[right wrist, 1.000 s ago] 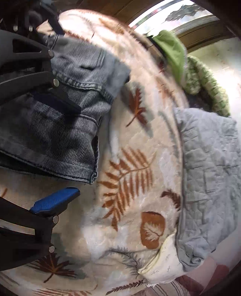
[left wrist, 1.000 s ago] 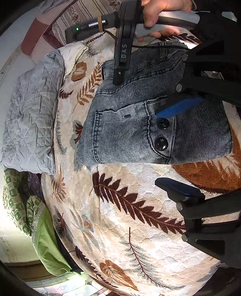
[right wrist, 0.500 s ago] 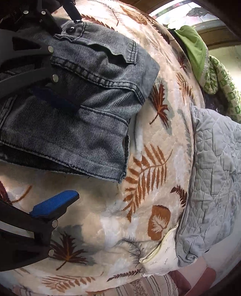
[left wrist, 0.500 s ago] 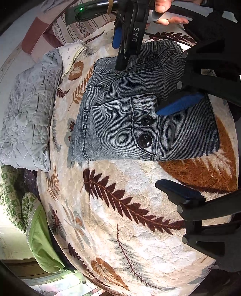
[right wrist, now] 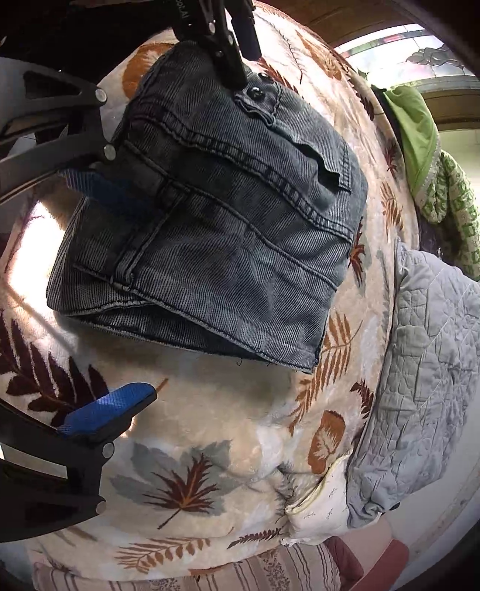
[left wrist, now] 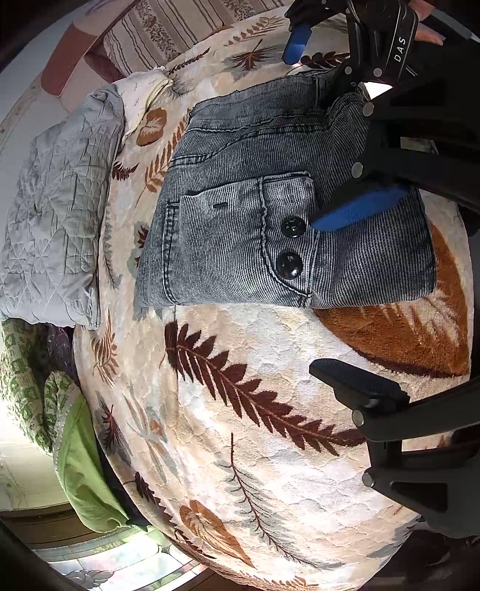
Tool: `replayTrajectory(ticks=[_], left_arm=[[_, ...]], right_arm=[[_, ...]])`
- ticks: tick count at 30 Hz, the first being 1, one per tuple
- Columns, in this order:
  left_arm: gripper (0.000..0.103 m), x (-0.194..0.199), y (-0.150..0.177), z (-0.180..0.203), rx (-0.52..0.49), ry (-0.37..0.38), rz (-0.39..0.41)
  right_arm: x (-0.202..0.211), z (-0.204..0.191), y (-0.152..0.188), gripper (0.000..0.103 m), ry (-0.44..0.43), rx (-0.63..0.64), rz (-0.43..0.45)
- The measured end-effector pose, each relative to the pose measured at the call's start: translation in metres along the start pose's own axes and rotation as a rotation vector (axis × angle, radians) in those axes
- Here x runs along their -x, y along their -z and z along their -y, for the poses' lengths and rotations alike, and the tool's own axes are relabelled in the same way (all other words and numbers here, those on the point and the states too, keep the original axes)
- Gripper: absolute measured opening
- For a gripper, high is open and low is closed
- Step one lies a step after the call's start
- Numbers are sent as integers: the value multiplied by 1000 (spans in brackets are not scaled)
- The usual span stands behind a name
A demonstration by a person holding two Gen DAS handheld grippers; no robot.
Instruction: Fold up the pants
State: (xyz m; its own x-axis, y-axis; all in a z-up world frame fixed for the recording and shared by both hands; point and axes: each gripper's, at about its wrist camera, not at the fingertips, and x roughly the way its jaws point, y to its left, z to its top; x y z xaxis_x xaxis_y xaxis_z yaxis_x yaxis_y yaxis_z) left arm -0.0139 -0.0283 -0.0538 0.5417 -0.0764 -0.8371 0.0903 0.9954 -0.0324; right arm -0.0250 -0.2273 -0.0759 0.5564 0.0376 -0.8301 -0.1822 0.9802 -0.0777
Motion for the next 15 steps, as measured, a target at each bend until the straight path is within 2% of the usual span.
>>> replayTrajectory(ticks=[15], left_arm=[[73, 0, 2, 2, -2, -5, 5]], right_arm=[[-2, 5, 2, 92, -27, -37, 1]])
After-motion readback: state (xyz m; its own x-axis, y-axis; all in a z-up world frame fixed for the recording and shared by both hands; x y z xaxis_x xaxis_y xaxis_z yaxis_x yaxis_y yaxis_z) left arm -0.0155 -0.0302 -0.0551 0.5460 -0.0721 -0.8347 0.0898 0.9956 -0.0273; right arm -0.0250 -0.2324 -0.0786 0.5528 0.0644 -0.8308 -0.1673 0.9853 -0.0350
